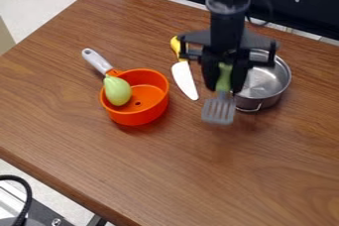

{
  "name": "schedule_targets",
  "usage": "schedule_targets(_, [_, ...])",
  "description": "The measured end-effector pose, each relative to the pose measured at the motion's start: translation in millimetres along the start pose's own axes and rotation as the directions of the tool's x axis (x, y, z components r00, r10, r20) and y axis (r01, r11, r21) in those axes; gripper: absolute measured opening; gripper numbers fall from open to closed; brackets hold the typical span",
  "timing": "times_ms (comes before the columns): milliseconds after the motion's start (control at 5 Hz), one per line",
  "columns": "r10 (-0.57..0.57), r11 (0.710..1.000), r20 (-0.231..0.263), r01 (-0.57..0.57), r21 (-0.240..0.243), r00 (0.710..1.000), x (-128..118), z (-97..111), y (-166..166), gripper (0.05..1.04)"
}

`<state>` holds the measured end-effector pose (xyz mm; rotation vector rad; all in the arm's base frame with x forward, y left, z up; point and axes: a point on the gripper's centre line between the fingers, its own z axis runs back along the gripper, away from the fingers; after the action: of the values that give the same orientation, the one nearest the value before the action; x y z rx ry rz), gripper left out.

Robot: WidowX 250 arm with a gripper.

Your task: Pick up the plastic spatula and place it inside the silver pot

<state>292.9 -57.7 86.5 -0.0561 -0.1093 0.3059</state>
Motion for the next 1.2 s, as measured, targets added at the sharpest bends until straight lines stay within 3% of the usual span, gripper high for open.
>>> schedule_targets(200, [0.068,0.997,0.002,-0.069,0.018,0.998,22,-8,-9,0.324])
schedule_targets(400, [0.097,0.995,0.058,-0.099,0.022,0.994,40,-8,-14,0.324])
schedule_targets(600, [0.127,0.991,0.082,-0.129,0.024,0.988,57,-11,-21,0.324])
schedule_targets(1000, [0.160,0.984,0.133,-0.169,0.061,0.978,72,-31,-26,0.324])
schedule_targets(1200, [0.154,0.983,0.212,-0.171,0.063,0.965,73,-38,-32,0.324])
